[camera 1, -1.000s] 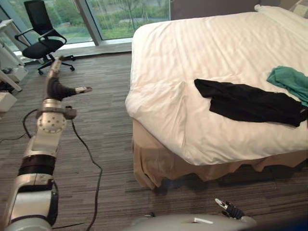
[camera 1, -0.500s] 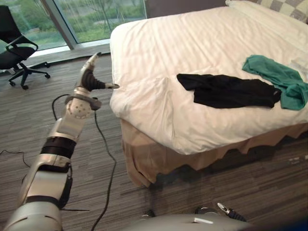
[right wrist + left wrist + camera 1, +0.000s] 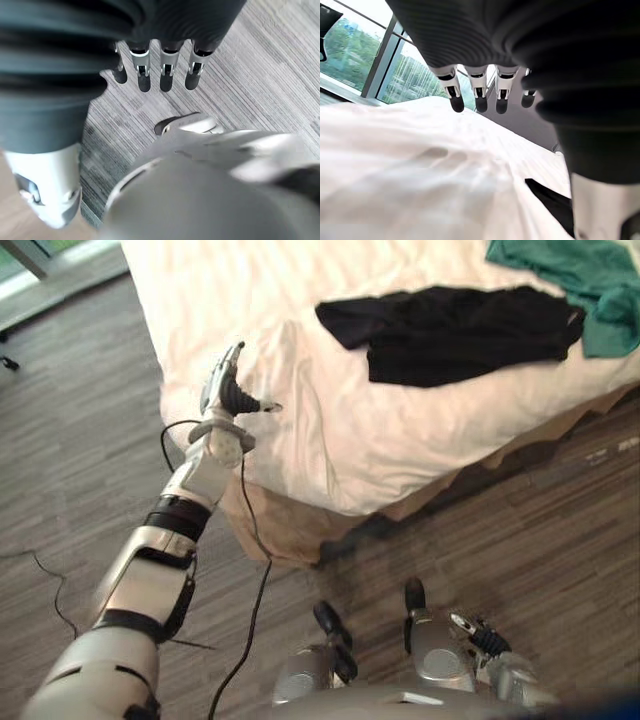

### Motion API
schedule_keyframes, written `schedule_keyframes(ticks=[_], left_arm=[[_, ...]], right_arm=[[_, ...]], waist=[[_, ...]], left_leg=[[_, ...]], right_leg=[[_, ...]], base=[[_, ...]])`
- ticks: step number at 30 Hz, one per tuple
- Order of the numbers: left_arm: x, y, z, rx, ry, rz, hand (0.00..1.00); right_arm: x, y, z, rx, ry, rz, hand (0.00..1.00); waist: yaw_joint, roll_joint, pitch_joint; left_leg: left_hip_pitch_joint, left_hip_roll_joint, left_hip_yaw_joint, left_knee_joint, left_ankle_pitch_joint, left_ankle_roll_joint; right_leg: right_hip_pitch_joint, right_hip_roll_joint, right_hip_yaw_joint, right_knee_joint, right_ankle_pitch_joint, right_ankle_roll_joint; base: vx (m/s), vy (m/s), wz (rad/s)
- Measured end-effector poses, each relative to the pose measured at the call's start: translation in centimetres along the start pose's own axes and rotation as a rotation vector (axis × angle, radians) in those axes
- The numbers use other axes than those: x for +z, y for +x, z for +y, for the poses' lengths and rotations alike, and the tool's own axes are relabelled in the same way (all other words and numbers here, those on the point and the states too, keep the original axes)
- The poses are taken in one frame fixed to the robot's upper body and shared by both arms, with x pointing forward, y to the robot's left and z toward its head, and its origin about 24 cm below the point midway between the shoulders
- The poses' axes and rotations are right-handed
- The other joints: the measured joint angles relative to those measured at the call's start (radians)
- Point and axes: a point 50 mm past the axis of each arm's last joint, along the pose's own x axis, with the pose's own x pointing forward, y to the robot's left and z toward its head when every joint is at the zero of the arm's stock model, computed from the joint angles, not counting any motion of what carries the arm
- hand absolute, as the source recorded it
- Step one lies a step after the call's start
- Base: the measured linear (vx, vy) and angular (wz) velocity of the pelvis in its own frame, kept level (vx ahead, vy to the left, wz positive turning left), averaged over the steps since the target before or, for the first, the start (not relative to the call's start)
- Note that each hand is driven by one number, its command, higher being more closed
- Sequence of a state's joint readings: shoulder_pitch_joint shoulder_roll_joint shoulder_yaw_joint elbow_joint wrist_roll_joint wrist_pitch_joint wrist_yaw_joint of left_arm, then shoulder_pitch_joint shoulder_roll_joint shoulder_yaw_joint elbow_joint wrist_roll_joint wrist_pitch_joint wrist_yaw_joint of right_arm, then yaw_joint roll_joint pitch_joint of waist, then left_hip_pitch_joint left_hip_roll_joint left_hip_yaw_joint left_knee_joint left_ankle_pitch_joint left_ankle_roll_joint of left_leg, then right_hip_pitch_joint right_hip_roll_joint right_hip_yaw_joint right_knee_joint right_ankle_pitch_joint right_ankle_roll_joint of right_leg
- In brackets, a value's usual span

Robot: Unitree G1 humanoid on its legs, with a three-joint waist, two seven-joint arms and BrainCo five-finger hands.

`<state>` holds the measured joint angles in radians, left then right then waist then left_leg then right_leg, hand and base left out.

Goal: Tidy the bed and pick cloth on bed and put in laundry

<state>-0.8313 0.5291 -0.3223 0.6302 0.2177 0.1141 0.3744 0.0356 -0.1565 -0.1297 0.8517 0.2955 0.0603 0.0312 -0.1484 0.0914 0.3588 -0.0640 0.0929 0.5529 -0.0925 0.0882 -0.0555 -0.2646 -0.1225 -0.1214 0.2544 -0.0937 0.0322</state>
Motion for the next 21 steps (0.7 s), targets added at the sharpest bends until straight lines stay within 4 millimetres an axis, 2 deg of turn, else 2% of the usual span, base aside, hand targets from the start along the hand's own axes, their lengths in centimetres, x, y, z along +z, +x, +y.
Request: schedule_keyframes(ticks=[2,5,6,10,15,21], left_arm=[[1.2,0.5,-0.2,0.026,0.0,0.026,0.0],[2.3,1.3,0.0,0.057,0.06,0.087,0.0],[2.6,1.4,-0.1,0.065,0.069,0.125,1.0],[3.7,1.9,0.6,0.124,0.083,0.187,1.0],[3.6,2.0,1.3,0.22,0.049,0.246,1.0],[3.5,1.8,0.8,0.228,-0.047,0.273,1.0]], right_arm=[[1.5,0.0,1.2,0.029,0.01,-0.074,0.0],[3.7,-0.1,3.1,0.089,0.048,-0.175,0.0],[4.4,-0.2,3.6,0.106,0.073,-0.21,0.0],[6.1,-0.4,5.4,0.169,0.133,-0.281,0.0],[7.4,-0.6,7.2,0.224,0.145,-0.331,0.0],[7.5,-0.6,7.2,0.222,0.137,-0.336,0.0]], waist=[[0.002,-0.019,0.022],[0.013,-0.049,0.08],[0.019,-0.052,0.084],[0.031,-0.053,0.086],[0.033,-0.062,0.094],[0.044,-0.062,0.094]], left_leg=[[-0.078,0.01,0.022,0.072,-0.021,0.01],[-0.155,0.061,0.043,0.208,-0.08,0.016],[-0.194,0.084,0.045,0.276,-0.115,0.018],[-0.305,0.129,0.043,0.407,-0.181,0.034],[-0.327,0.148,0.04,0.484,-0.231,0.04],[-0.313,0.132,0.038,0.498,-0.241,0.044]], right_leg=[[-0.072,-0.02,0.002,0.054,-0.014,-0.002],[-0.114,-0.019,0.009,0.095,-0.016,-0.006],[-0.138,-0.016,0.008,0.11,-0.019,-0.009],[-0.214,-0.017,0.011,0.153,-0.026,-0.005],[-0.22,-0.019,0.02,0.171,-0.029,-0.001],[-0.221,-0.042,0.024,0.213,-0.054,0.004]], base=[[-0.06,-0.028,0.1],[-0.04,-0.042,-0.04],[-0.08,-0.026,-0.05],[-0.06,0.022,0.0],[0.0,0.051,-0.04],[0.05,0.023,0.04]])
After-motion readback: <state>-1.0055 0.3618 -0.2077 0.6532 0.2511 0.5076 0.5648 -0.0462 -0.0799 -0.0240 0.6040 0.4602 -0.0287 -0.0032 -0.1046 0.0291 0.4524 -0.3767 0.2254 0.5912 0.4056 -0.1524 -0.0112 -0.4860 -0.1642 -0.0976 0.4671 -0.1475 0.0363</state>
